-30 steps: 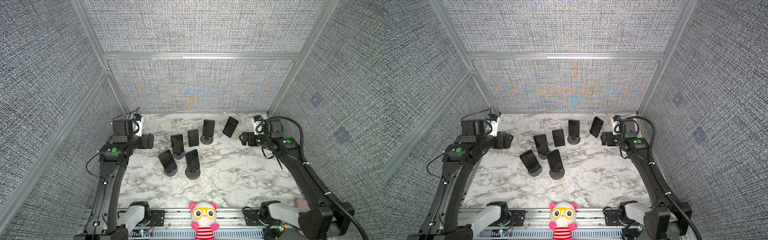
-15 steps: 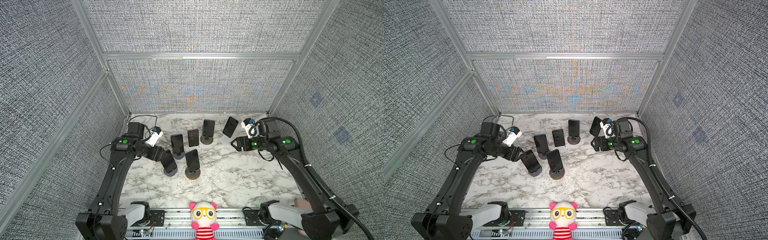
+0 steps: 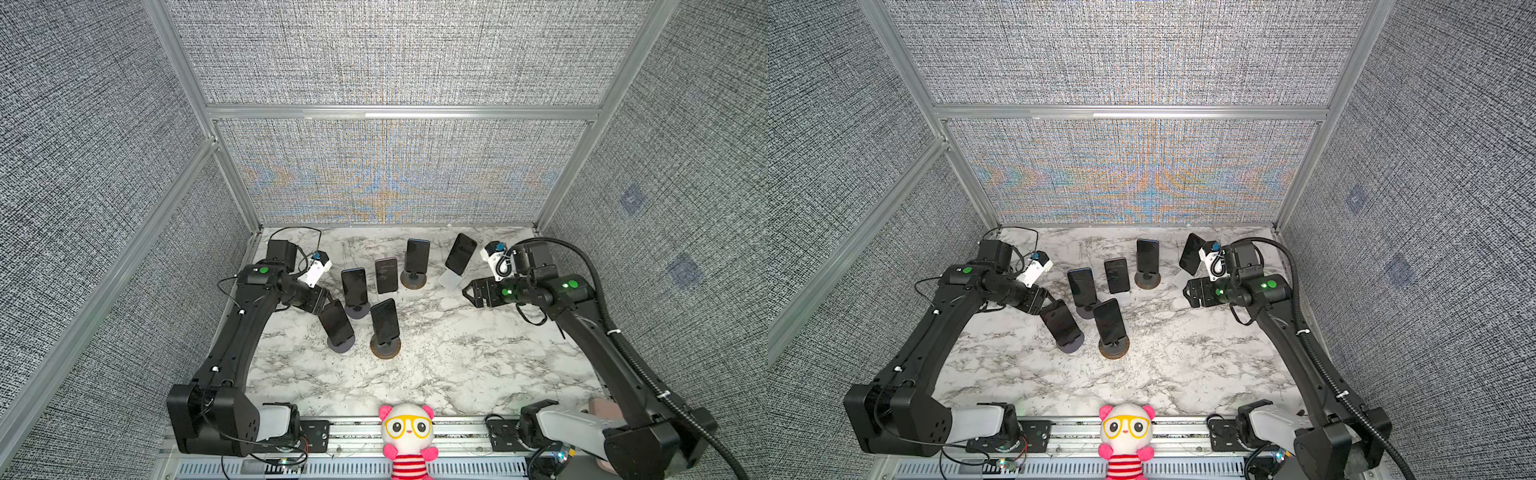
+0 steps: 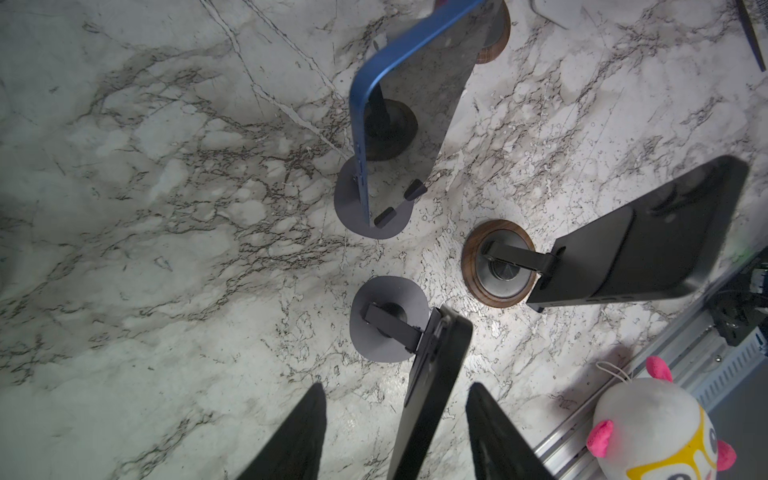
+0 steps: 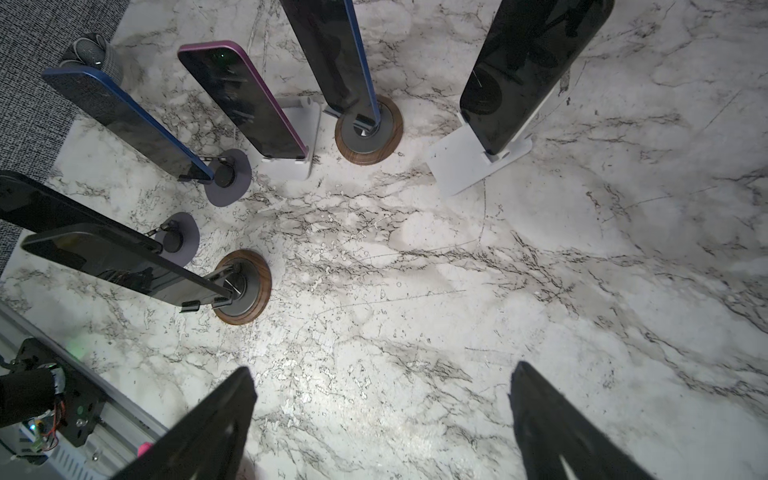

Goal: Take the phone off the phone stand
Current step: 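Grasp the black phone on the grey stand with the left gripper and lift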

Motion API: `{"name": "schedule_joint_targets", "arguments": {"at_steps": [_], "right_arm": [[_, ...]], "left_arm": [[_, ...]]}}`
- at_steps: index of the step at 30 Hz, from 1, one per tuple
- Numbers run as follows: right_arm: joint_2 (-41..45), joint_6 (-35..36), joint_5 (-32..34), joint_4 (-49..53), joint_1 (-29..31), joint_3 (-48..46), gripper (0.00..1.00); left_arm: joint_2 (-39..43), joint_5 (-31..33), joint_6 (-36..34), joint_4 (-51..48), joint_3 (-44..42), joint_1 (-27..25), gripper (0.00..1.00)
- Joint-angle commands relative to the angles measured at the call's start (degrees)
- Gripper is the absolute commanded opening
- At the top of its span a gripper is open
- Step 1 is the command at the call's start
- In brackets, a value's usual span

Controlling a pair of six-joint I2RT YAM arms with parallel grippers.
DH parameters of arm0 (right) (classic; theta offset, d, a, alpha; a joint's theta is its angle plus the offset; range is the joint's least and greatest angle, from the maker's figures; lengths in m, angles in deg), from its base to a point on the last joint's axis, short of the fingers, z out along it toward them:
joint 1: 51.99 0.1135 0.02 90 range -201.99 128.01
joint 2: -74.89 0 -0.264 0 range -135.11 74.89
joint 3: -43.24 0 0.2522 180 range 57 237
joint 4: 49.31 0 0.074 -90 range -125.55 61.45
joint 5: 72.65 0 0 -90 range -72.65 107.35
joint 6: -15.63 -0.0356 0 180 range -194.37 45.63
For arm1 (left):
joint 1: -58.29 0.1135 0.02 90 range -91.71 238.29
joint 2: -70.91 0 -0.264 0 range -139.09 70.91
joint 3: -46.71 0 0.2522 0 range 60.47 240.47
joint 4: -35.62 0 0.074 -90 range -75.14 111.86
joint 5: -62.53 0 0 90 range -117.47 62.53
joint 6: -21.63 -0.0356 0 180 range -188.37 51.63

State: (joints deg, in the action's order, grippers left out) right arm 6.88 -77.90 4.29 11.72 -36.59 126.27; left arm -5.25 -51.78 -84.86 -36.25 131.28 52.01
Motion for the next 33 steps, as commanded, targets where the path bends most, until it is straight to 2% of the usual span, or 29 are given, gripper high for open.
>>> {"name": "schedule_joint_targets", "arguments": {"at_steps": [1,5,13,24,29,33], "right_arm": [[-0.1,1.0,1.5,-0.5,0.1,-0.3,0.91],[-0.7,1.7,2.6,-1.1,0.0,-0.2,0.91],[-2.5,1.8,3.7,-1.5,0.0,-0.4,0.91],[-2.5,2.2,3.8,-2.7,0.1,-1.7,0.91],[-2.5,2.3,4.0,-3.6,0.0,-2.4,0.91],[-2.9,2.3,4.0,-4.0,0.1,-2.4,0.91]], "left_arm": [[-0.9,-2.6,-1.0,0.2,0.3,-0.1,0.57],[-1.6,-2.8,-1.4,-1.0,-0.1,-0.3,0.53],[-1.8,-2.4,-1.7,-1.2,-1.0,-0.6,0.33],[-2.4,-1.3,-2.2,-1.7,-1.2,-1.0,0.23],[-1.3,0.4,-2.6,-1.7,-1.7,-1.8,0.14],[-0.4,0.7,-1.8,-2.3,-1.8,-2.2,0.11]]}}
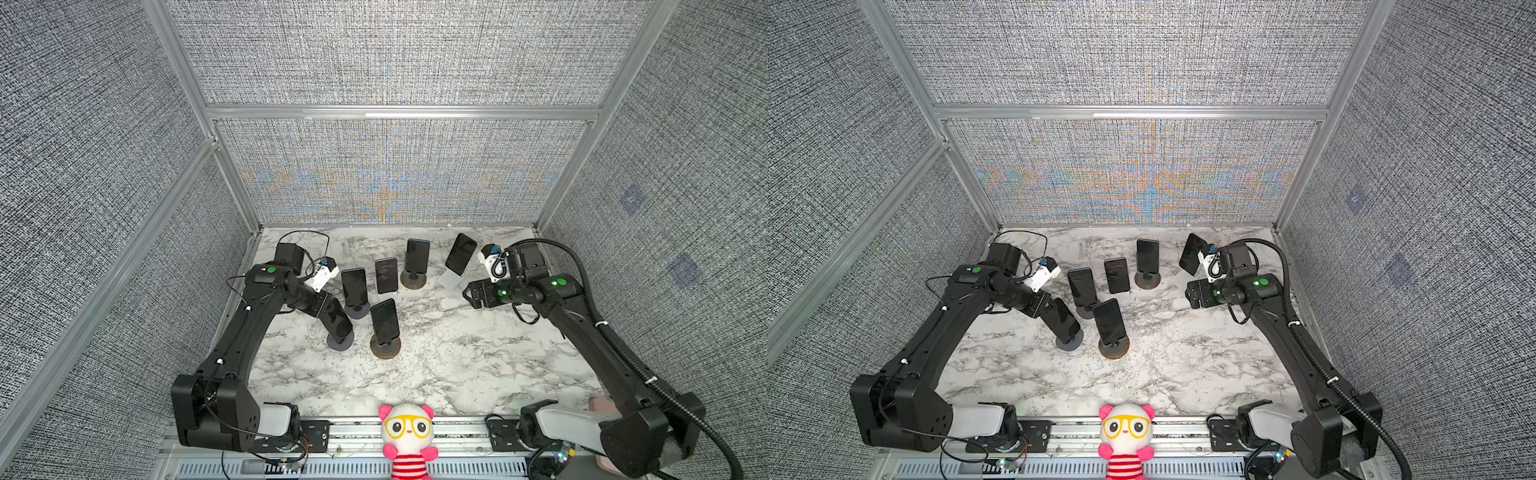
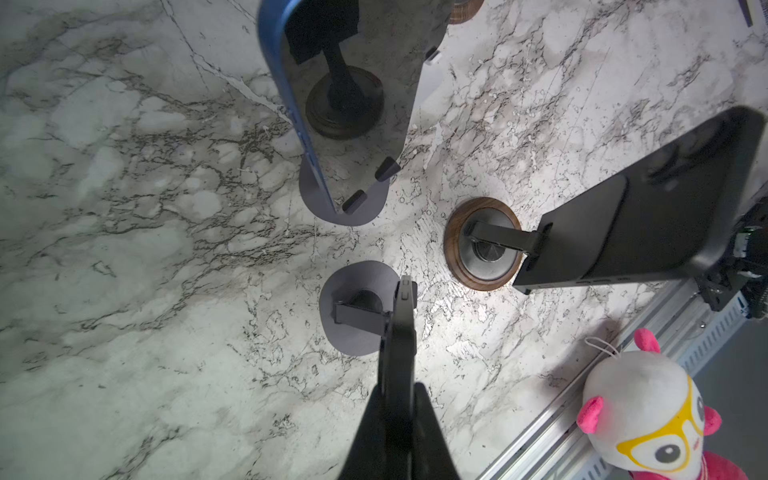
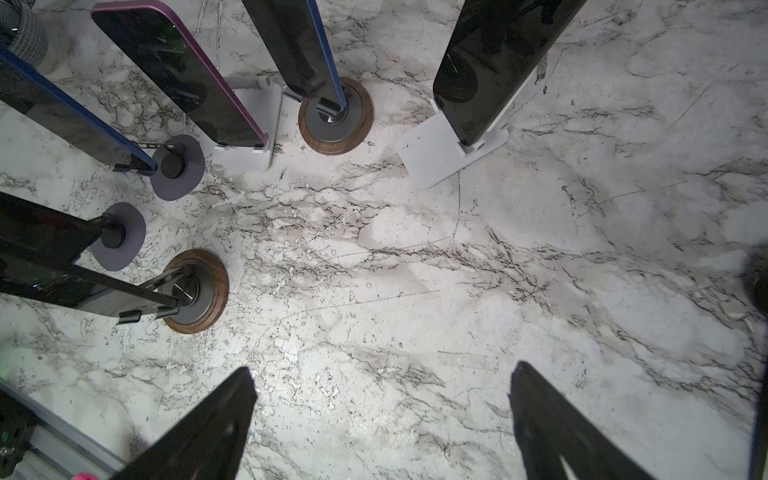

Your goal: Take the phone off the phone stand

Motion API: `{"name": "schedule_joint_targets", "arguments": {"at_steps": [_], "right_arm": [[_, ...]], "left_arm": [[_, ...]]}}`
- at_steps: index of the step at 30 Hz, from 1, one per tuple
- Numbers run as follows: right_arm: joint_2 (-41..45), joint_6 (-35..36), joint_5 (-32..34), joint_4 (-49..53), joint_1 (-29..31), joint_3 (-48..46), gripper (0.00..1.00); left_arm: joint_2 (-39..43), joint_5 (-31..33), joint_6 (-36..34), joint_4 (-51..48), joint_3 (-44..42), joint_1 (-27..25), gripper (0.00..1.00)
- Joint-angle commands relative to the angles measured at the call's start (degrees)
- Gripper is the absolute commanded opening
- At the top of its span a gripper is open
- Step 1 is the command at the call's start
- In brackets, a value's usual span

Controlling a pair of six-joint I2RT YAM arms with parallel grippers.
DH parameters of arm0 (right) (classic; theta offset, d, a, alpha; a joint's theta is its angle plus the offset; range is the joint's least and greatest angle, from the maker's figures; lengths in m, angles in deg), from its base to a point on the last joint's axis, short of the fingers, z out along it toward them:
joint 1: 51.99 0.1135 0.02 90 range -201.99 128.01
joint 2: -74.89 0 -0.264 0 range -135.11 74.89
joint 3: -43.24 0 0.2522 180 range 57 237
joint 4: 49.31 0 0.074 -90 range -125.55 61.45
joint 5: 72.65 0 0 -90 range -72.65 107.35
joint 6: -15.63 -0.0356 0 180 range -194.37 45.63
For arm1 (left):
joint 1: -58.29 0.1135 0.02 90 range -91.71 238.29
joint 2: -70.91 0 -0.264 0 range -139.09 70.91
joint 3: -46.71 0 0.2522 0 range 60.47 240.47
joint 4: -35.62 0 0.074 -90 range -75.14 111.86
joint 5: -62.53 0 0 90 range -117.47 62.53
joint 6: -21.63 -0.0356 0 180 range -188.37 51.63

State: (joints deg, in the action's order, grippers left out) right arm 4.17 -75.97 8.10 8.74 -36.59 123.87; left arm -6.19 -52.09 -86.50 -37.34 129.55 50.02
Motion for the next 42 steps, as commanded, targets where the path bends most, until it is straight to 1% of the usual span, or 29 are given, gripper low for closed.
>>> {"name": "schedule_joint_targets", "arguments": {"at_steps": [1,4,9,13,16,20,22,25,27,28,30,32,34,36,39,42], "right_arm": [[-0.3,0.3,0.2,-1.0,0.0,0.1,0.91],[-0.5,0.7,0.2,-1.1,0.0,0.2,0.91],[-0.8,1.0,0.1,-0.8,0.0,0.1,0.91],[-0.4,1.0,-0.7,-0.6,0.0,0.4,0.91],[0.3,1.0,-1.4,-0.3,0.0,0.6,0.91],[1.5,0.4,-3.7,0.4,0.1,1.7,0.91],[2.0,0.1,-5.2,0.8,0.1,2.2,0.91],[3.5,-0.6,-7.5,0.4,0.3,2.8,0.90],[4.6,-0.7,-8.3,-0.3,0.6,2.9,0.90],[5.2,-0.8,-8.8,-0.6,0.7,3.0,0.90],[6.3,-0.9,-10.0,-0.8,1.0,3.2,0.90],[7.0,-0.7,-11.1,-0.8,1.4,3.5,0.90],[7.5,0.7,-12.1,-0.3,2.1,4.0,0.90],[8.0,2.8,-12.7,-0.2,3.2,4.5,0.90],[7.7,5.9,-12.5,2.0,5.0,7.2,0.90],[6.3,8.7,-10.7,5.0,7.2,11.0,0.90]], "left_arm": [[0.8,1.0,0.2,-1.3,0.0,-0.2,0.11],[1.8,1.8,1.9,-1.4,-0.1,-0.3,0.08],[5.1,2.1,5.9,-1.3,-0.8,-0.3,0.00],[9.2,-0.3,8.2,-0.9,-0.2,-0.3,0.00],[12.2,-2.6,10.3,-0.7,2.0,-0.3,0.00],[14.4,-3.3,13.1,-3.0,8.8,-0.3,0.00],[14.7,-2.4,14.8,-3.9,12.8,-0.3,0.00],[14.3,-2.7,17.7,-4.7,19.6,-0.3,0.00],[13.7,-3.7,19.9,-3.6,23.3,-0.3,0.00],[13.8,-4.2,22.2,-1.5,24.2,-0.3,0.00],[15.3,-7.2,27.0,6.6,22.4,-0.3,0.00],[15.5,-12.9,33.7,15.5,19.8,-0.2,0.00],[13.0,-17.9,38.8,18.9,20.4,-0.2,0.00],[9.9,-21.2,43.2,21.4,21.1,-0.2,0.00],[5.6,-23.9,49.0,24.4,20.8,-0.2,0.00],[1.2,-30.4,54.9,27.9,19.9,-0.4,0.00]]}}
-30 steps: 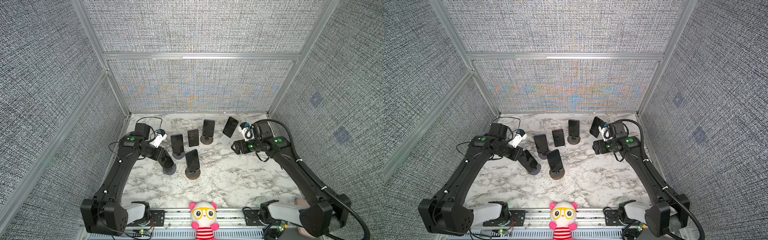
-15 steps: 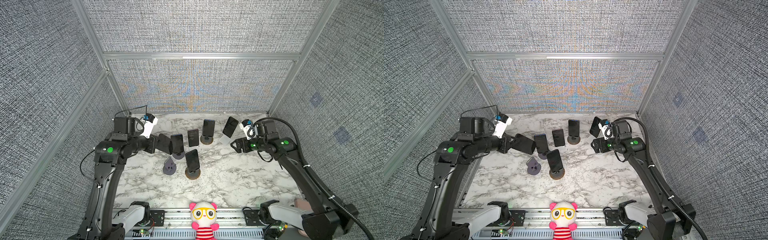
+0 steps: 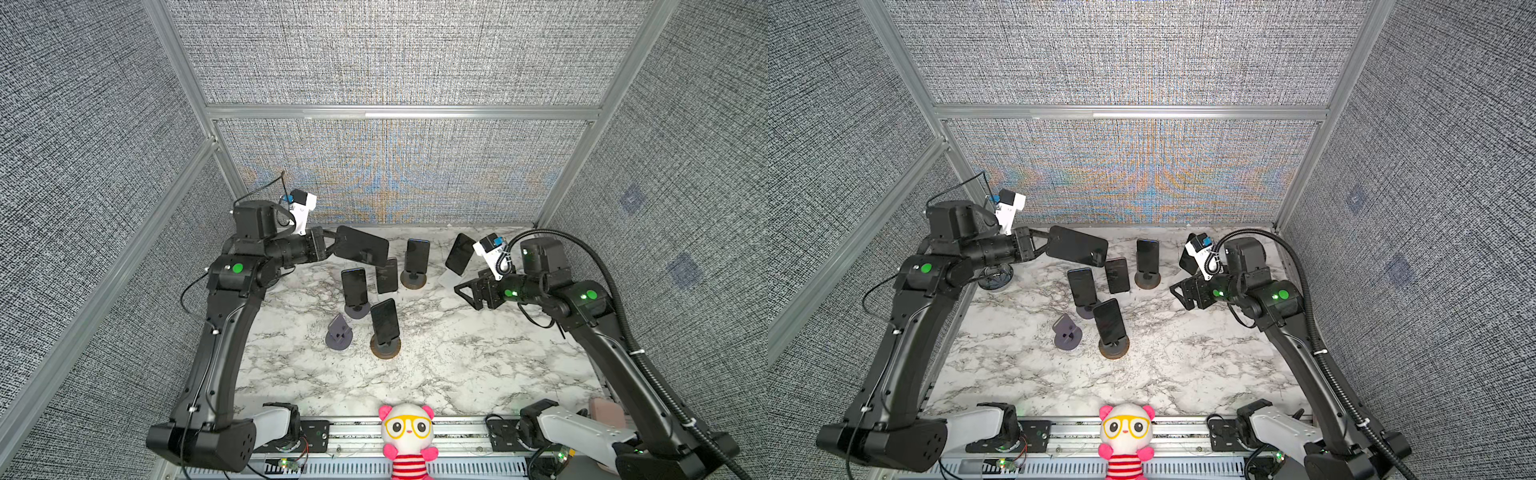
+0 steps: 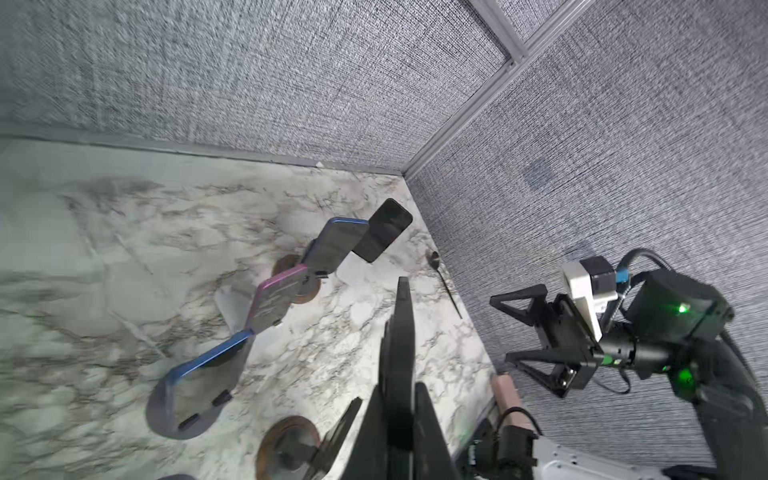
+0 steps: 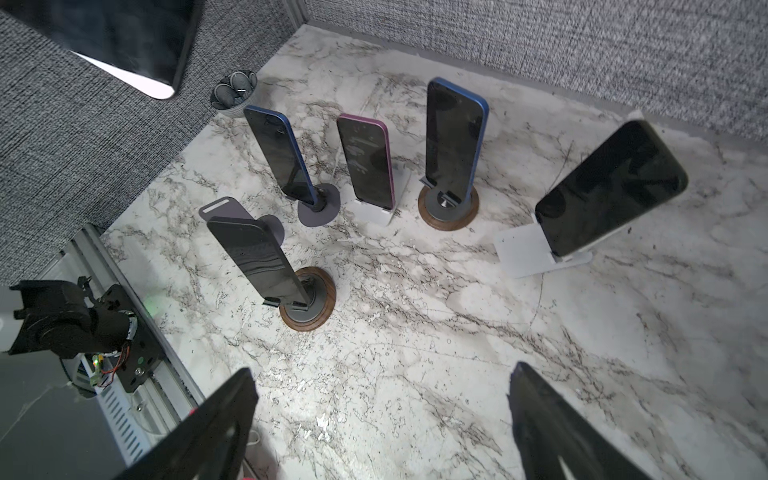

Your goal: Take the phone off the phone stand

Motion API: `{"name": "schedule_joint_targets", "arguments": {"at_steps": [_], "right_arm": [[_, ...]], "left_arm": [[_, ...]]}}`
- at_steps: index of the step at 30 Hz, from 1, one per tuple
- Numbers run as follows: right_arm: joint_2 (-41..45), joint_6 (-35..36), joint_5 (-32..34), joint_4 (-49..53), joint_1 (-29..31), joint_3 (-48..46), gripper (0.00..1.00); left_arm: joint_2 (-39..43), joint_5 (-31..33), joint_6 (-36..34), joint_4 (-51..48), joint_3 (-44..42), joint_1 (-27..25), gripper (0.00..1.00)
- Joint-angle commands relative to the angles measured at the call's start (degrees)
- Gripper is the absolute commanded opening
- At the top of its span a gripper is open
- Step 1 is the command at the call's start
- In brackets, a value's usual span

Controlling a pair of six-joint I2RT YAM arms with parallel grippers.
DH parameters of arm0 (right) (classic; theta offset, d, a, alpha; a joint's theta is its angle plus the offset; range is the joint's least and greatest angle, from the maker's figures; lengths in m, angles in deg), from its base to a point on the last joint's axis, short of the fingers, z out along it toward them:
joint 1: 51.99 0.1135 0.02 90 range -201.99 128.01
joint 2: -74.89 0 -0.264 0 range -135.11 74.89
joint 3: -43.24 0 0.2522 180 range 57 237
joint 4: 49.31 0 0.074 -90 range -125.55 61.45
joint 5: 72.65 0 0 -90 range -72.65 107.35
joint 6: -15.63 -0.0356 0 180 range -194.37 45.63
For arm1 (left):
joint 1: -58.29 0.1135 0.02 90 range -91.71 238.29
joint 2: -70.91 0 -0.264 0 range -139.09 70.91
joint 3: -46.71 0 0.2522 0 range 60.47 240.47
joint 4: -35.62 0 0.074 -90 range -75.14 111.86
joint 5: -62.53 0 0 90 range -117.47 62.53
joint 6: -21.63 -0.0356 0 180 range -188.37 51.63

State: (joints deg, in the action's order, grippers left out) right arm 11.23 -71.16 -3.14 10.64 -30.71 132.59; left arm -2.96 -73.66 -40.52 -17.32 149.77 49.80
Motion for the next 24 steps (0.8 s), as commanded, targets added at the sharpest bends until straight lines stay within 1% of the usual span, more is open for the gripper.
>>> {"name": "schedule_joint_targets", "arguments": {"at_steps": [1,3,6,9,10,11,13,16,18,21,24], "right_arm": [[-1.6,4.8,1.8,4.4,2.5,3.9,0.90],[-3.3,6.7,5.0,6.8,5.7,7.0,0.90],[-6.6,9.2,8.4,10.1,11.4,12.2,0.90],[-10.9,10.9,10.3,12.7,16.8,18.0,0.90],[-12.6,11.9,12.5,13.6,19.1,19.8,0.90],[-14.0,13.2,15.1,14.0,21.2,21.2,0.90],[-16.1,15.0,17.8,13.8,23.5,22.9,0.90],[-19.6,16.6,17.8,13.9,24.7,26.6,0.93],[-22.0,17.6,15.7,14.2,24.9,29.1,0.94],[-24.9,19.2,12.8,14.6,24.8,31.8,0.99],[-27.4,20.3,10.5,15.1,24.9,33.5,0.99]], "left_arm": [[-3.1,-10.7,10.8,9.2,-0.8,-0.5,0.00],[-4.3,-12.1,11.4,9.2,-1.3,-1.2,0.00],[-5.0,-10.7,7.5,4.4,-0.6,-2.1,0.00],[-5.5,-12.3,7.2,5.0,-2.1,-3.5,0.00],[-5.9,-12.6,6.5,4.4,-2.2,-4.2,0.00],[-6.4,-12.6,4.9,2.8,-1.9,-4.8,0.00],[-7.5,-12.4,1.8,-0.6,-1.1,-5.9,0.00],[-8.7,-12.5,-1.8,-4.3,-0.8,-7.5,0.00],[-8.9,-12.7,-3.4,-5.5,-0.9,-8.2,0.00],[-8.2,-13.2,-3.5,-4.2,-2.1,-8.7,0.00],[-7.6,-14.0,-3.2,-2.6,-3.2,-8.8,0.00]]}}
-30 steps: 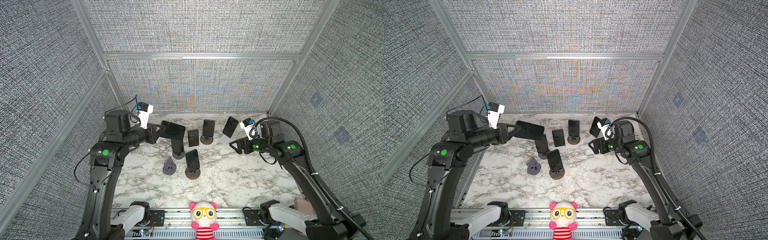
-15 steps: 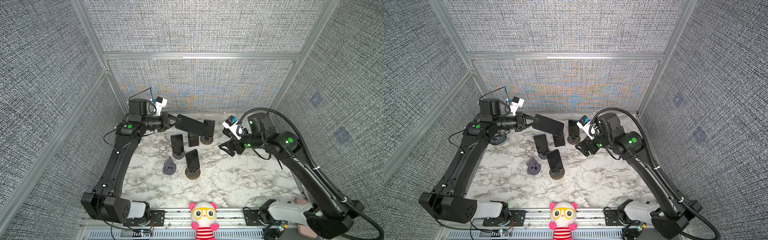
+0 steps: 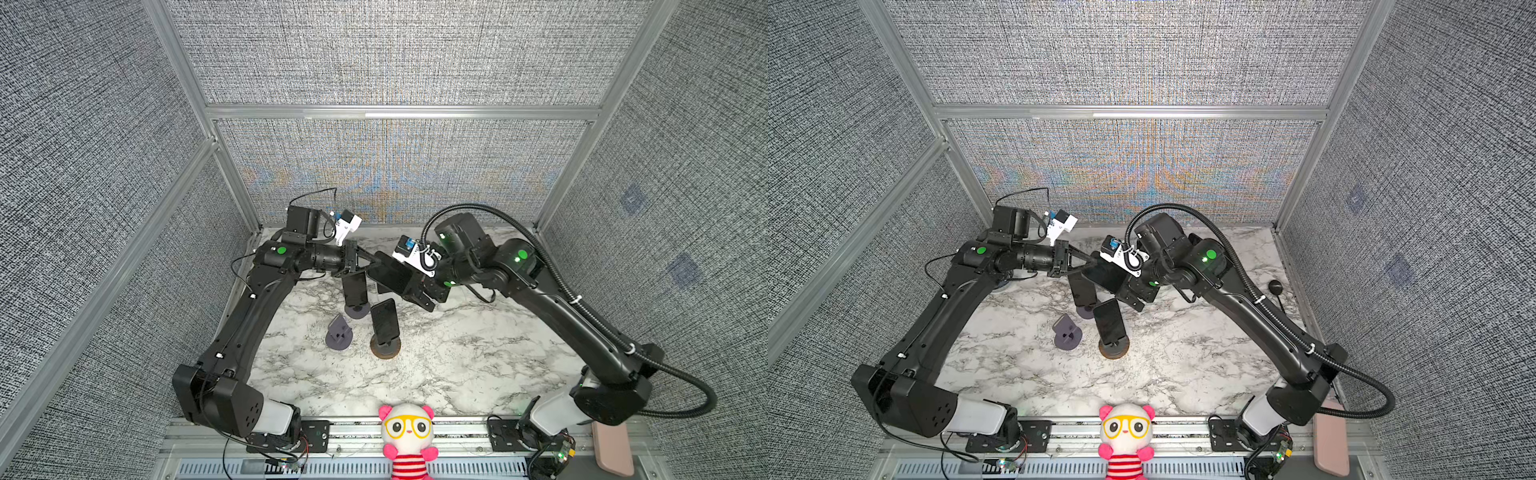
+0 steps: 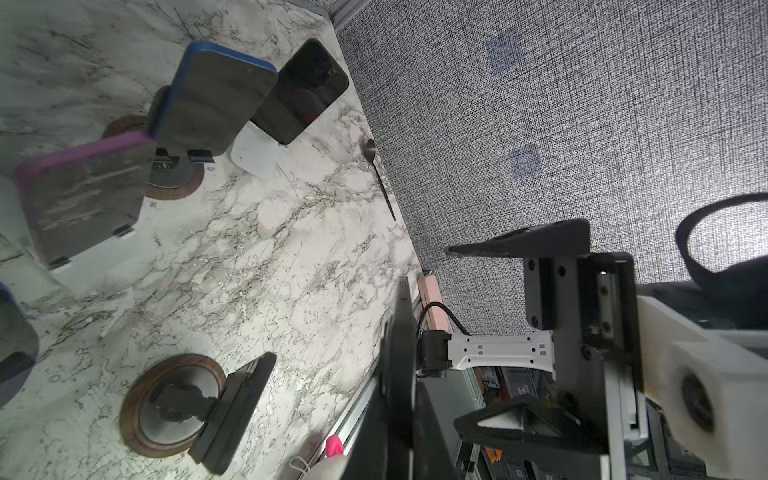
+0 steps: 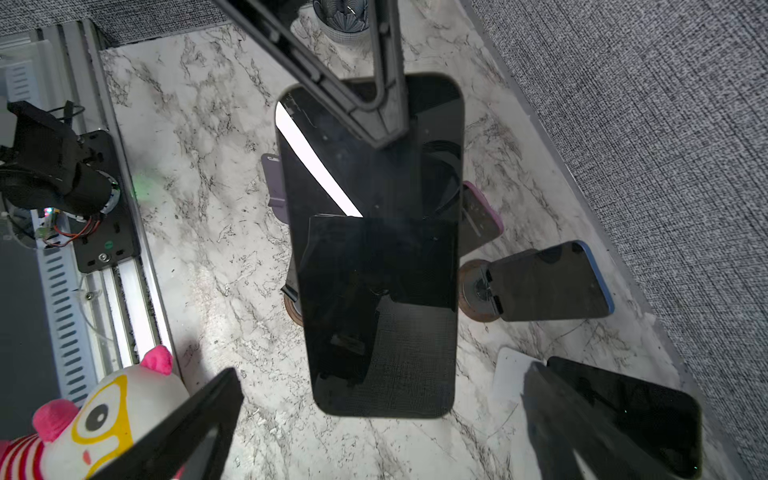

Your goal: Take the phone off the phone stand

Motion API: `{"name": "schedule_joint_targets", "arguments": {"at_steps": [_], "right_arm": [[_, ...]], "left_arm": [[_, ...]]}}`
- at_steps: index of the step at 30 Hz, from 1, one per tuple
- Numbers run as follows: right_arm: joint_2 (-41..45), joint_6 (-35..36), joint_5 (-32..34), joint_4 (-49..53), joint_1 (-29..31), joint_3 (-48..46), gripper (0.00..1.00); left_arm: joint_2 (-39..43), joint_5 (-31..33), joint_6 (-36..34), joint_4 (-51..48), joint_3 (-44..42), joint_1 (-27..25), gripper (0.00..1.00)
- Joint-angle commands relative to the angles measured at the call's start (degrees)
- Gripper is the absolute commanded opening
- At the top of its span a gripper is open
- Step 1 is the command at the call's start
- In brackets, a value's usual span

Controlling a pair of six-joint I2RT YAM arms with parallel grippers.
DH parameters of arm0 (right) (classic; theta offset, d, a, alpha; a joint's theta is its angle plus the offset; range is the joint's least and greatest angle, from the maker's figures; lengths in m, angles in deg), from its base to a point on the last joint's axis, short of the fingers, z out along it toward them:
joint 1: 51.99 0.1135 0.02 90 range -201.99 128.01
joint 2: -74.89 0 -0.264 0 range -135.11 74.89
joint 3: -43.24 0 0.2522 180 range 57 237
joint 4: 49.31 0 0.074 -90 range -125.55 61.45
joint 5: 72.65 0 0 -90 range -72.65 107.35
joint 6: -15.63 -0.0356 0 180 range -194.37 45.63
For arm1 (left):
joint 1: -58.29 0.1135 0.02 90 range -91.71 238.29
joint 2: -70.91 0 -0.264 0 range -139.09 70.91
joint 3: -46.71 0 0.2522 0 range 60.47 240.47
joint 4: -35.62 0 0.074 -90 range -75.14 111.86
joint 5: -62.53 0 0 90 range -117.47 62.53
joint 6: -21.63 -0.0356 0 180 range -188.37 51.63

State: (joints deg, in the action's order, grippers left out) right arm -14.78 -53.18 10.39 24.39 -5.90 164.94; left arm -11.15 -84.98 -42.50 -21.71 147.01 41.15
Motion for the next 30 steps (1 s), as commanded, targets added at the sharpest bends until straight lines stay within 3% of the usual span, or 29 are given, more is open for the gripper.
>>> {"name": "schedule_joint_targets", "arguments": {"at_steps": [1,9,15,30], "right_arm": [[-2.2,2.6,-4.2,1.5,0.1,1.6,0.99],[-5.5,1.8,-7.2,-1.4,0.1,1.8,0.99],[-6.3,0.5,-3.7,-4.4,0.4,0.3,0.98],[-5.3,-2.4,-3.3,-10.6,0.6,-3.5,0.69]], "left_arm": [[0.7,-2.9,-0.9,2.4,-0.6,-0.1,0.00],[0.3,-4.3,0.4,5.7,-2.3,-0.3,0.00],[0.0,-4.1,0.5,6.5,-2.6,-0.3,0.00],[-0.4,-4.2,0.5,7.4,-3.1,-0.3,0.00]]}}
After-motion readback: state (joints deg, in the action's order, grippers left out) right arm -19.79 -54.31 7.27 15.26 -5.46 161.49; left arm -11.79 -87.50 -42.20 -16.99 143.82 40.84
